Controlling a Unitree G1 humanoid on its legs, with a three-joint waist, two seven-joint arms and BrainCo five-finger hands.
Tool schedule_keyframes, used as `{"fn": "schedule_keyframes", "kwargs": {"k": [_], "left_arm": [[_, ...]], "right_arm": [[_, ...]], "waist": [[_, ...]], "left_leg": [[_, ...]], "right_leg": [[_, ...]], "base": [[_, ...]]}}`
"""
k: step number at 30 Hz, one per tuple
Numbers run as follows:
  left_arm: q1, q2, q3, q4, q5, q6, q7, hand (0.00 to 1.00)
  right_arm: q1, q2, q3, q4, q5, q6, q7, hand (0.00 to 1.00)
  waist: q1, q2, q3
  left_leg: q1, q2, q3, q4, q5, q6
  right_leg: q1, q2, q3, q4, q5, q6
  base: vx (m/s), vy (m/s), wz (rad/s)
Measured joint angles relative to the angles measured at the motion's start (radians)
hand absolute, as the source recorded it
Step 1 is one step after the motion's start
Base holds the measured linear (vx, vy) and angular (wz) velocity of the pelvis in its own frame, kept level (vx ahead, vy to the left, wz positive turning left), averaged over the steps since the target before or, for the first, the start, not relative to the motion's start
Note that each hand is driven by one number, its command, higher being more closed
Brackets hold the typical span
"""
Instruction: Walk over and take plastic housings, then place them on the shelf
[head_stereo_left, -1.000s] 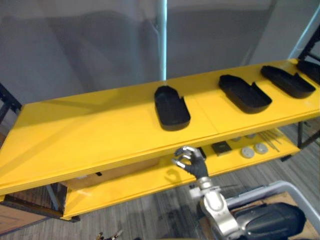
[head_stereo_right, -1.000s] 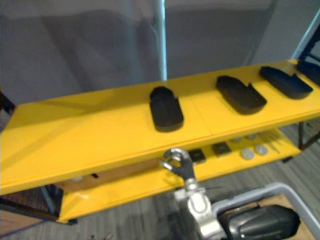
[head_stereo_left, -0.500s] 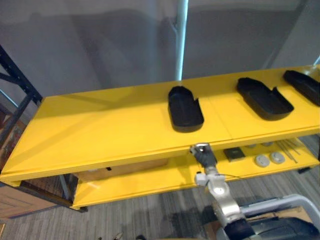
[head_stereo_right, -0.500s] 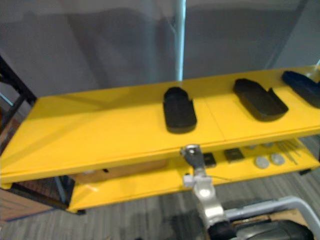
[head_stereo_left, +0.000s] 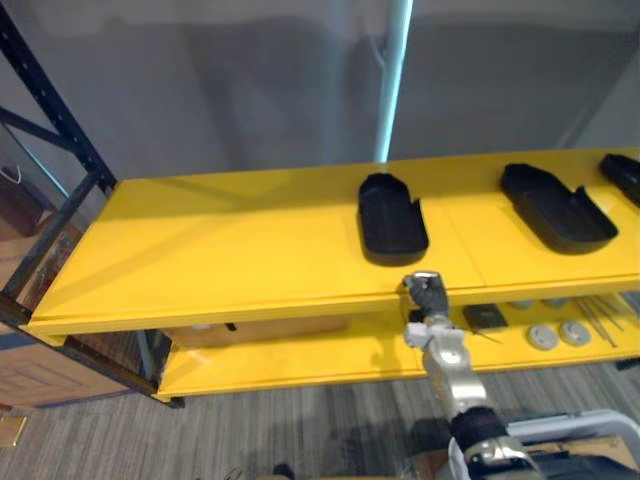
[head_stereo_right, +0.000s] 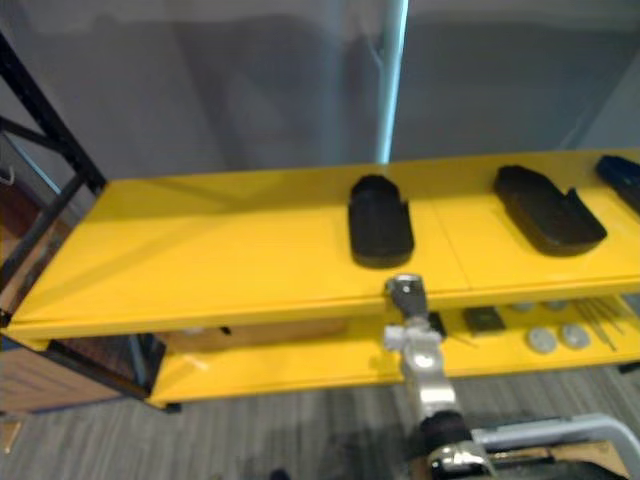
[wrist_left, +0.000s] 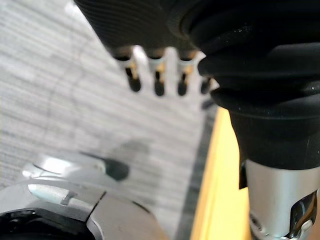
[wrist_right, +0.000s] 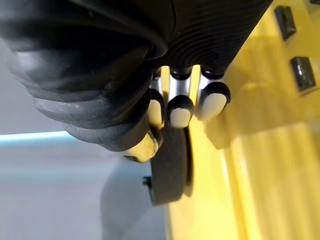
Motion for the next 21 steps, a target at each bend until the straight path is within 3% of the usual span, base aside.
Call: {"fn": "schedule_keyframes", "kwargs": {"k": [7,14,21], "left_arm": [[0.000,-0.001,0.020,-0.009,0.001,0.002,-0.003,0.00],[0.000,-0.001,0.028,-0.010,0.022,0.001,-0.002,0.00],[0.000,0.000,0.029,-0.015,0.017,0.001,-0.003,0.00]], "right_arm": [[-0.033,0.012,-0.003,0.000,-0.022,0.003,0.000,1.00],[-0.037,0.017,0.005,0.004,-0.017,0.053,0.007,1.00],[-0.141,0.013,0.003,0.130,-0.016,0.059,0.021,1.00]], "waist": [[-0.002,-0.008,0.005],[-0.001,-0.016,0.011],[0.004,-0.017,0.013]], "left_leg": [[-0.005,-0.003,-0.019,0.000,0.003,0.003],[-0.004,-0.002,-0.017,0.000,0.003,0.003],[-0.004,-0.003,-0.020,0.000,0.003,0.003]], "right_leg": [[0.013,-0.004,-0.020,-0.009,0.004,0.005],[0.014,-0.004,-0.020,-0.009,0.004,0.006],[0.016,-0.005,-0.022,-0.010,0.005,0.007]], "base": [[0.01,0.000,0.09],[0.00,0.000,0.00],[0.00,-0.001,0.00]]}}
